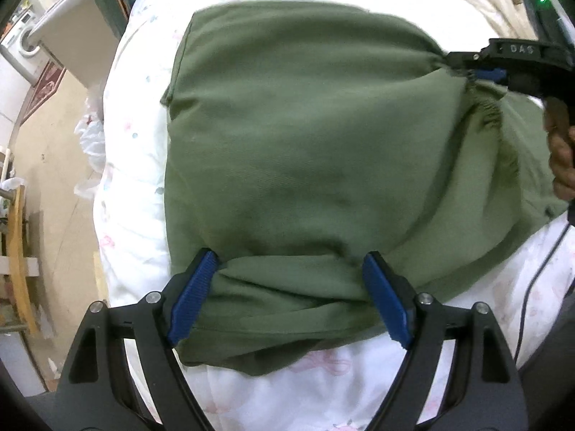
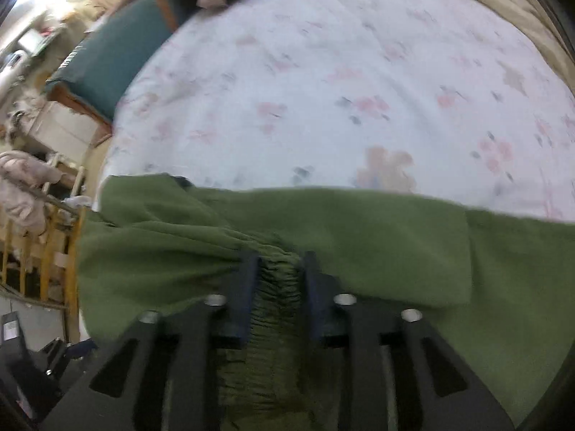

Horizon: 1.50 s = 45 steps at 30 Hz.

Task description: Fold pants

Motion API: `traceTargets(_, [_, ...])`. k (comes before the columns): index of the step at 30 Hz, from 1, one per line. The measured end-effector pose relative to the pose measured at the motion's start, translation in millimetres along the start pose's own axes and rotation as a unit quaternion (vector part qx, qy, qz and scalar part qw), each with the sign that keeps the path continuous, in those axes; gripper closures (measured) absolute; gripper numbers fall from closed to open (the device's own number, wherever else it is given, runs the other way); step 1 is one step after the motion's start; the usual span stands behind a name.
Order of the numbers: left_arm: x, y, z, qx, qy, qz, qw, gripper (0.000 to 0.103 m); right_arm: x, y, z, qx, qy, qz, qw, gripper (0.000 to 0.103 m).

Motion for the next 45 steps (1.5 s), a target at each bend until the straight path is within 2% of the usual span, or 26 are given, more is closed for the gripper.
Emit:
traceTargets(2, [16, 2, 3, -0.001, -0.003, -0.026, 0.9996, 0.022, 25, 5, -5, -0.016, 0.004, -0.023, 1.0, 0.054])
traceTargets(4, [30, 7, 0, -0.004, 0.004, -0.059, 0.9982, 0.022, 44, 4, -5, -0.015, -0.007, -0.042, 0.999, 0.054])
traceTargets(5, [36, 9, -1, -0.005, 0.014, -0.073, 0.9972, 0.022, 50, -1, 1, -0.001, -0.003, -0.039, 0.999, 0.054])
traceTargets(6, [42, 13, -1, -0.006, 0.029, -0.089, 0.9956, 0.022, 58, -11, 12, 0.023, 0.018, -0.024, 0.999, 0.056])
traceTargets(8, [42, 20, 0, 0.003, 0.034, -0.095, 0.9949, 0.022, 59, -26, 23, 0.039, 0.041, -0.007, 0.998, 0.057])
traceTargets(10, [25, 22, -6, 0.008, 0.038, -0.068, 0.9969, 0.022, 41, -47, 29, 0.055, 0.025, 0.018, 0.998, 0.058])
traceTargets(11, [14, 19, -3, 0.003, 0.04, -0.047, 0.9981, 0.022, 26, -55, 28, 0.062, -0.001, 0.029, 0.998, 0.058])
traceTargets(13, [-19, 9, -11, -0.015, 0.044, 0.023, 0.9987, 0.022, -14, -77, 16, 0.08, -0.063, 0.054, 0.993, 0.058])
traceTargets(14, [-28, 4, -11, -0.017, 0.045, 0.037, 0.9982, 0.022, -22, -83, 13, 0.088, -0.077, 0.06, 0.991, 0.058])
traceTargets(15, [-26, 5, -10, -0.013, 0.047, 0.033, 0.9983, 0.022, -18, -85, 14, 0.097, -0.079, 0.049, 0.991, 0.057])
traceTargets(17, [-5, 12, -4, 0.019, 0.047, -0.002, 0.9987, 0.022, 2, -79, 18, 0.084, -0.063, 0.034, 0.994, 0.057])
traceTargets(19, [18, 18, -3, 0.037, 0.041, -0.04, 0.9977, 0.022, 44, -72, 16, 0.055, -0.021, -0.017, 0.998, 0.056])
traceTargets(21, [33, 19, -5, 0.044, 0.032, -0.062, 0.9966, 0.022, 72, -75, 3, 0.014, 0.008, -0.045, 0.999, 0.054])
traceTargets(24, [44, 19, -16, 0.057, 0.005, -0.077, 0.9954, 0.022, 101, -96, -39, -0.098, 0.052, -0.067, 0.992, 0.044])
traceTargets(26, [48, 25, -25, 0.055, -0.01, -0.076, 0.9955, 0.022, 113, -118, -75, -0.189, 0.087, -0.081, 0.975, 0.042])
traceTargets(28, [43, 27, -31, 0.045, -0.016, -0.077, 0.9959, 0.022, 122, -137, -104, -0.254, 0.098, -0.104, 0.957, 0.042])
traceTargets(31, [42, 36, -40, 0.029, -0.014, -0.077, 0.9965, 0.022, 128, -159, -163, -0.338, 0.055, -0.126, 0.931, 0.042])
traceTargets(34, [38, 42, -46, 0.035, -0.017, -0.071, 0.9967, 0.022, 138, -167, -213, -0.419, 0.043, -0.14, 0.896, 0.042])
traceTargets(37, [33, 48, -49, 0.034, -0.017, -0.066, 0.9971, 0.022, 151, -170, -268, -0.482, 0.015, -0.176, 0.858, 0.042])
traceTargets(39, [31, 53, -51, 0.026, -0.01, -0.064, 0.9976, 0.022, 156, -168, -298, -0.521, 0.026, -0.201, 0.829, 0.042])
traceTargets(41, [32, 62, -52, 0.025, -0.002, -0.061, 0.9978, 0.022, 158, -164, -320, -0.561, 0.058, -0.219, 0.796, 0.041])
traceTargets(42, [33, 65, -52, 0.027, 0.0, -0.061, 0.9978, 0.022, 159, -158, -327, -0.566, 0.069, -0.232, 0.788, 0.04])
traceTargets(45, [35, 82, -59, 0.023, 0.004, -0.059, 0.998, 0.022, 157, -143, -337, -0.571, 0.094, -0.259, 0.773, 0.04])
Point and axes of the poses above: each gripper's, at about its wrist camera, not at the fingertips, and x roughly against the way its jaws point, z to its left, y to its top, the point moved 5 cm from there along -x, roughly the way its jaws point, and after that the axes turned 14 degrees about -x, right-handed, at the moved point
